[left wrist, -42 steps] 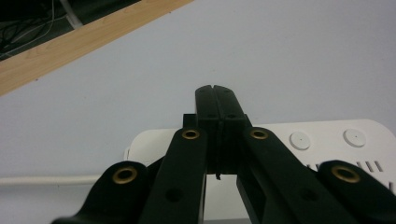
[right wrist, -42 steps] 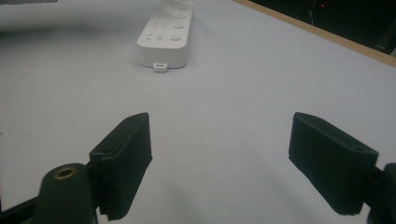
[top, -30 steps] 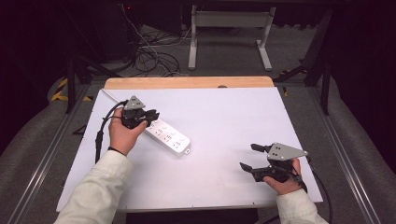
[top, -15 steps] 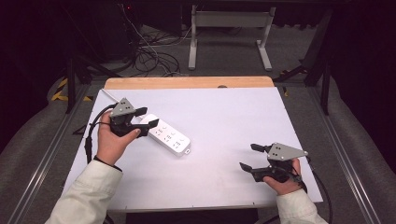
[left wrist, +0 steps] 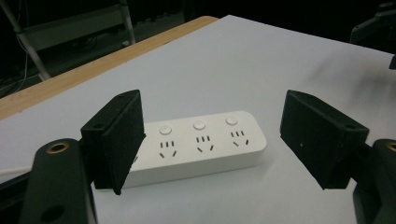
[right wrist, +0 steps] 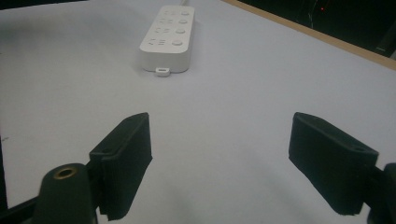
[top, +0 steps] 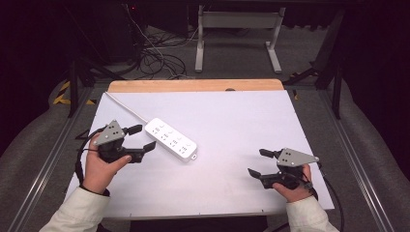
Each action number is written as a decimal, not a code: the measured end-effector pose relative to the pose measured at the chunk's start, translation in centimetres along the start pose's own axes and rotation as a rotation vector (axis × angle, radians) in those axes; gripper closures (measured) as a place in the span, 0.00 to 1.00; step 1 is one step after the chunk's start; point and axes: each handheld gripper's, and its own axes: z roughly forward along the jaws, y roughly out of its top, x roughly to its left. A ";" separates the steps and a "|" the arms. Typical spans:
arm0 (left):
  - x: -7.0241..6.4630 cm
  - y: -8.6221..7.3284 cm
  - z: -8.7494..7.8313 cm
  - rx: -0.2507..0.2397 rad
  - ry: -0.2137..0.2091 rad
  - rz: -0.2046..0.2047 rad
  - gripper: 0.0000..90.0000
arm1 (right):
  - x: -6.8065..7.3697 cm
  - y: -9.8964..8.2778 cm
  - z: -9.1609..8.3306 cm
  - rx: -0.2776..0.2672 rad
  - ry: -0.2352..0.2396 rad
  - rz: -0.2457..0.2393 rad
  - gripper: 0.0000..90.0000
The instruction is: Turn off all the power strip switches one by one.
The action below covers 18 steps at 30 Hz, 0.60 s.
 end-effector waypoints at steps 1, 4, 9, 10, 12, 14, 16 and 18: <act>-0.1 -0.3 -0.2 -0.001 0.005 0.007 0.25 | 0.0 0.0 0.0 0.001 0.002 -0.001 0.24; -0.6 -1.4 -0.6 0.001 0.001 0.006 0.25 | 0.0 0.0 0.1 0.000 0.004 -0.001 0.24; -1.2 -2.9 -1.0 0.014 -0.019 -0.004 0.25 | 0.1 0.0 0.1 0.000 0.004 -0.002 0.24; -1.3 -3.2 -1.1 0.018 -0.022 -0.003 0.24 | 0.1 0.0 0.1 -0.001 0.005 -0.003 0.24; -1.5 -3.7 -1.2 0.026 -0.013 0.011 0.24 | 0.1 0.0 0.1 -0.003 0.007 -0.004 0.24; -1.6 -4.2 -1.3 0.035 -0.005 0.025 0.24 | 0.1 0.0 0.1 -0.003 0.007 -0.005 0.24; -1.7 -4.9 -1.4 0.025 -0.012 0.031 0.24 | 0.1 0.0 0.0 -0.004 0.007 -0.005 0.24; -1.8 -5.6 -1.6 0.018 -0.019 0.032 0.24 | 0.1 0.0 0.0 -0.004 0.008 -0.006 0.24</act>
